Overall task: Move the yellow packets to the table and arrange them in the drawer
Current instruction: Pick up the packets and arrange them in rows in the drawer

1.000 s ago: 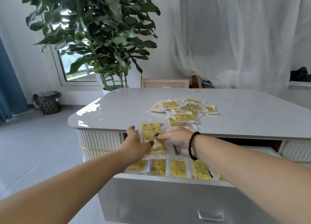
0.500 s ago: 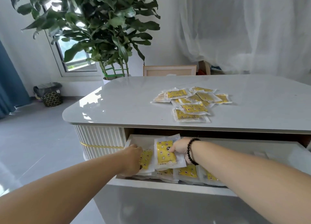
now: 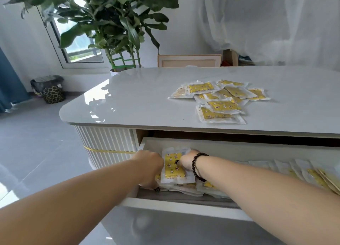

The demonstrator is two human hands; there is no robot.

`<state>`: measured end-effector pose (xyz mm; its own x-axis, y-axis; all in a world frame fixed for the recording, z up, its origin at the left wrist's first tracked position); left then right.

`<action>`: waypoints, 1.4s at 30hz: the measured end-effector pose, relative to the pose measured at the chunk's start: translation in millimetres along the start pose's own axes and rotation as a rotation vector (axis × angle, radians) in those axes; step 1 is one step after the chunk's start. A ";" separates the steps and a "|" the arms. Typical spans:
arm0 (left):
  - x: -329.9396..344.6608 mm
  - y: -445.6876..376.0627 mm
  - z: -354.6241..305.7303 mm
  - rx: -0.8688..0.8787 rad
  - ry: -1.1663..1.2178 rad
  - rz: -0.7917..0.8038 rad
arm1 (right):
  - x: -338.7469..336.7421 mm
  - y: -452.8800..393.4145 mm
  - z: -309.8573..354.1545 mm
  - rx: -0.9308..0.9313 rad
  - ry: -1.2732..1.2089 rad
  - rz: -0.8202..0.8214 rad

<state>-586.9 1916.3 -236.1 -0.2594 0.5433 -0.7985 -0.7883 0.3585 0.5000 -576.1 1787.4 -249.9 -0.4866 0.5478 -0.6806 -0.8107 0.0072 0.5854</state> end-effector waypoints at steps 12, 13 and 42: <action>1.5 -4.1 4.1 -0.014 0.027 -0.030 | -3.4 0.0 -12.9 0.063 0.010 -0.150; -0.7 -2.5 4.2 -0.013 0.021 -0.033 | -5.0 2.1 -12.7 0.065 0.009 -0.155; -129.3 59.0 -7.3 -0.143 0.692 -0.384 | -130.9 135.3 -47.6 -0.092 -0.348 -0.394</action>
<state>-604.0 1861.6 -105.8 -0.2054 -0.2091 -0.9561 -0.9445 0.2982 0.1377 -637.5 1676.9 -102.6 -0.0149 0.7636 -0.6455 -0.9429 0.2041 0.2632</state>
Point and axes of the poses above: each hand's wrist, its own y-axis away from the middle knuckle, its own x-axis out of the palm, z = x × y, the point moved 5 cm from there along -y, towards the middle knuckle, and after that the axes turned 11 degrees about z, right-handed, at the moved point
